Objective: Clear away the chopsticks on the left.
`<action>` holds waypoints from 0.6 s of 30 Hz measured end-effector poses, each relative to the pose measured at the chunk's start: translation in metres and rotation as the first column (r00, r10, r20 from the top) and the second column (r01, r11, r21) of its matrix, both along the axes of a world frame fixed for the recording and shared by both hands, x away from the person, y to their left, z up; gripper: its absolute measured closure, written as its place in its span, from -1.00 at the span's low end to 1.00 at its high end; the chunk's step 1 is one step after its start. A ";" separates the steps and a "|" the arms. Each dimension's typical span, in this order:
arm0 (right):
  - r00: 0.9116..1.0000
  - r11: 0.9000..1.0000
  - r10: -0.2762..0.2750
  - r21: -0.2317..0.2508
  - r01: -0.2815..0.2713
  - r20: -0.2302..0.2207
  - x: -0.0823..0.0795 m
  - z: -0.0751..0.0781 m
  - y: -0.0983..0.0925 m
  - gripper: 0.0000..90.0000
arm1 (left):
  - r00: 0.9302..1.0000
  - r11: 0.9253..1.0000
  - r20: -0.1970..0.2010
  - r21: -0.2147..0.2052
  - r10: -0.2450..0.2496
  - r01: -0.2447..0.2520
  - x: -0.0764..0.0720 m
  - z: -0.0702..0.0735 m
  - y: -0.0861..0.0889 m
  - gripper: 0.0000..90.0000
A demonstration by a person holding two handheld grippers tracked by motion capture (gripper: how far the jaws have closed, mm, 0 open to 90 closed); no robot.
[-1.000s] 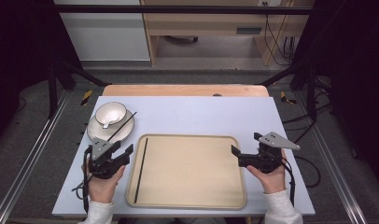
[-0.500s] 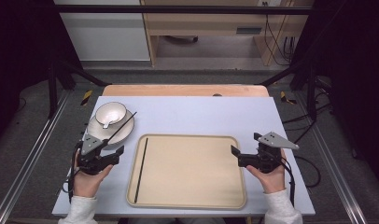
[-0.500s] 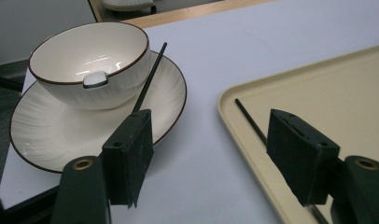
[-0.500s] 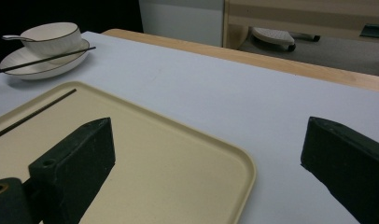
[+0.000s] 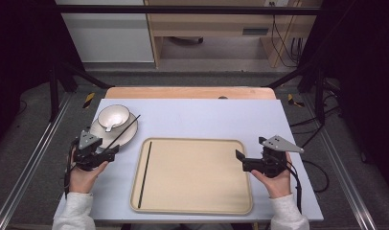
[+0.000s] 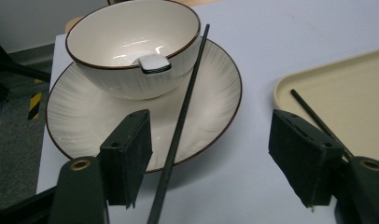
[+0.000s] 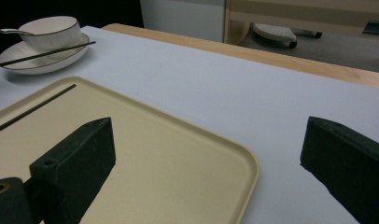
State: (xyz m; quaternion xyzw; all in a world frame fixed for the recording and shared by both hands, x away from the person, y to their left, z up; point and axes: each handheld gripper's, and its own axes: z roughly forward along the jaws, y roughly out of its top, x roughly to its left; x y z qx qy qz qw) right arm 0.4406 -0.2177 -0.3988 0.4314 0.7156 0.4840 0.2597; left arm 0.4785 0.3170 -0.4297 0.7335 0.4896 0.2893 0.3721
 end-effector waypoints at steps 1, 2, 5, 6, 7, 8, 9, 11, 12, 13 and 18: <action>1.000 1.000 -0.001 0.001 0.001 0.000 0.000 0.000 0.000 -0.92 | 1.000 1.000 -0.003 0.010 0.004 -0.003 0.003 -0.001 0.001 -0.29; 1.000 1.000 0.000 -0.001 0.000 0.000 0.000 0.000 0.000 -0.92 | 1.000 1.000 -0.005 0.015 0.009 -0.009 0.005 -0.003 0.002 -0.27; 1.000 1.000 -0.002 -0.007 0.002 0.002 0.000 0.000 0.002 -0.92 | 1.000 0.999 -0.021 0.039 0.009 -0.008 0.016 -0.007 0.004 -0.18; 1.000 1.000 0.000 -0.005 0.000 0.001 0.000 0.000 0.002 -0.92 | 1.000 0.999 -0.019 0.047 0.011 -0.010 0.018 -0.008 0.004 -0.14; 1.000 1.000 -0.001 -0.009 0.001 0.000 0.000 0.000 0.002 -0.92 | 1.000 0.998 -0.020 0.056 0.008 -0.007 0.021 -0.009 0.004 -0.11; 1.000 1.000 -0.002 -0.011 0.002 0.002 0.000 0.000 0.003 -0.92 | 1.000 0.998 -0.025 0.057 0.008 -0.006 0.024 -0.009 0.004 -0.07; 1.000 1.000 -0.001 -0.010 0.001 0.001 0.000 0.000 0.003 -0.92 | 1.000 0.998 -0.028 0.056 0.003 -0.001 0.027 -0.010 0.005 -0.03; 1.000 1.000 -0.003 -0.012 0.003 0.000 0.000 0.000 0.003 -0.92 | 1.000 0.999 -0.029 0.044 0.004 -0.003 0.032 -0.012 0.006 0.05; 1.000 1.000 -0.005 -0.013 0.005 -0.001 0.000 0.000 0.003 -0.92 | 0.999 0.999 -0.034 0.047 0.003 -0.002 0.035 -0.015 0.006 0.09; 1.000 1.000 -0.004 -0.012 0.004 -0.001 0.000 0.000 0.003 -0.92 | 0.999 0.999 -0.045 0.054 0.004 -0.001 0.037 -0.018 0.006 0.13; 1.000 1.000 -0.004 -0.014 0.004 -0.005 0.001 -0.001 0.002 -0.92 | 0.998 0.998 -0.066 0.062 0.003 0.001 0.044 -0.025 0.005 0.31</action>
